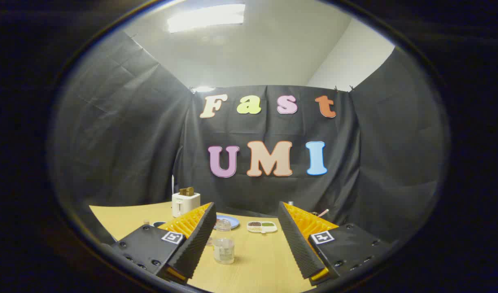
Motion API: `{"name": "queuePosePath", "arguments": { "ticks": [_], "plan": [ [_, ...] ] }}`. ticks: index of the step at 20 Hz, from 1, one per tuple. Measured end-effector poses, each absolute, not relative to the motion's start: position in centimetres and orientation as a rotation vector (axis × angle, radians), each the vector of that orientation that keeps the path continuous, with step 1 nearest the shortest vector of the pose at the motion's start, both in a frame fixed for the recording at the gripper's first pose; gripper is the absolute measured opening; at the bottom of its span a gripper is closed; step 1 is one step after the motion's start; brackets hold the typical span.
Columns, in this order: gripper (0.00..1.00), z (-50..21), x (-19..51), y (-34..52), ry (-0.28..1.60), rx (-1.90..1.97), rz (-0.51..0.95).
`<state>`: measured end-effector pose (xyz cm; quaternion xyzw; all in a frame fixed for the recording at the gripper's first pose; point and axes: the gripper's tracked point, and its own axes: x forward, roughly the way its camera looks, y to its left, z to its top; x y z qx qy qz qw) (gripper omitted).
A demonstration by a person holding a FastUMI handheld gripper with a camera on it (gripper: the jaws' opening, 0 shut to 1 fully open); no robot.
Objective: Take the bottle from table, then pour the juice into the cup, finally place the bottle on the coaster
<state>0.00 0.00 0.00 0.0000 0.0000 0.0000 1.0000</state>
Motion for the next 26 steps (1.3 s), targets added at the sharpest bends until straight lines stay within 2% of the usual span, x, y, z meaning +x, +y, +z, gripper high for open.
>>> {"name": "queuePosePath", "arguments": {
  "ticks": [15, 26],
  "plan": [
    [0.97, -0.8, 1.0, -3.0, 0.017, 0.046, -0.065],
    [0.97, 1.3, -0.4, -2.8, -0.041, 0.068, -0.083]
  ]
}}
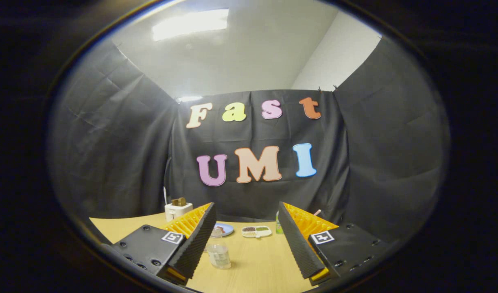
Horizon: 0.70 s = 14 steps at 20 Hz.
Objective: Take the bottle from table, then pour the juice into the cup, finally place the bottle on the coaster
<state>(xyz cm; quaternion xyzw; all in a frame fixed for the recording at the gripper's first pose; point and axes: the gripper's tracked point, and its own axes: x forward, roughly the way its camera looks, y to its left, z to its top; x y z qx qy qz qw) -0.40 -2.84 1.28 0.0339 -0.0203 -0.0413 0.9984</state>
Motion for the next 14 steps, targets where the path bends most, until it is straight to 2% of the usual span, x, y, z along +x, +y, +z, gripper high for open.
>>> {"name": "queuePosePath", "arguments": {
  "ticks": [14],
  "plan": [
    [0.97, -2.5, 2.3, -1.0, 0.051, 0.000, -0.075]
  ]
}}
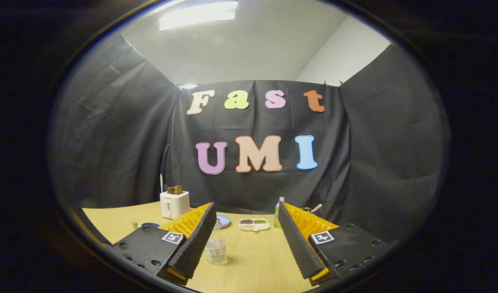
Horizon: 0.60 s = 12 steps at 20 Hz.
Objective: Take the bottle from table, then pour the juice into the cup, finally place the bottle on the coaster
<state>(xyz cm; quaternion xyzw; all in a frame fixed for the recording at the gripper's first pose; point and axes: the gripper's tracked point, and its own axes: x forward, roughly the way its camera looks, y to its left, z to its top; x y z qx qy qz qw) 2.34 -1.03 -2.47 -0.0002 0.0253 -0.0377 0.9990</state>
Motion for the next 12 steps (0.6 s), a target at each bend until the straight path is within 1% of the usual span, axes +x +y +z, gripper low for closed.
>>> {"name": "queuePosePath", "arguments": {
  "ticks": [5, 12],
  "plan": [
    [0.97, -6.1, 4.3, 1.1, 0.126, -0.035, -0.036],
    [0.97, -11.4, 7.3, 6.5, 0.212, 0.002, 0.102]
  ]
}}
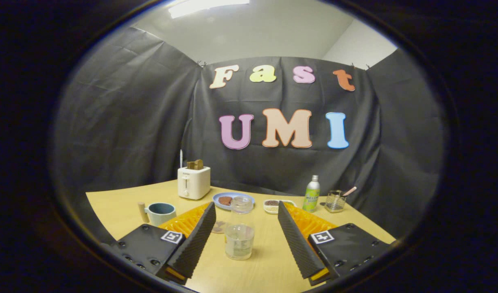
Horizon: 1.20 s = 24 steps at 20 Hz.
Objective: Take the bottle from table, then pour the juice into the cup, finally place the bottle on the coaster
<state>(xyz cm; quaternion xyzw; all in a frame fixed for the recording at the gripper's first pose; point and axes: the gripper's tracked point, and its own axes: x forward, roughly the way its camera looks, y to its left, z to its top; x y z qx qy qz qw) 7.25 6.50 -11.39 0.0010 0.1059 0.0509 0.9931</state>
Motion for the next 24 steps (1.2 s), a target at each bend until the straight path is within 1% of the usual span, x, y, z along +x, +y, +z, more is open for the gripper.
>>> {"name": "queuePosePath", "arguments": {
  "ticks": [13, 24],
  "plan": [
    [0.97, -21.4, 10.1, 7.6, 0.394, 0.066, 0.112],
    [0.97, -26.9, 10.9, 8.2, 0.490, 0.114, 0.109]
  ]
}}
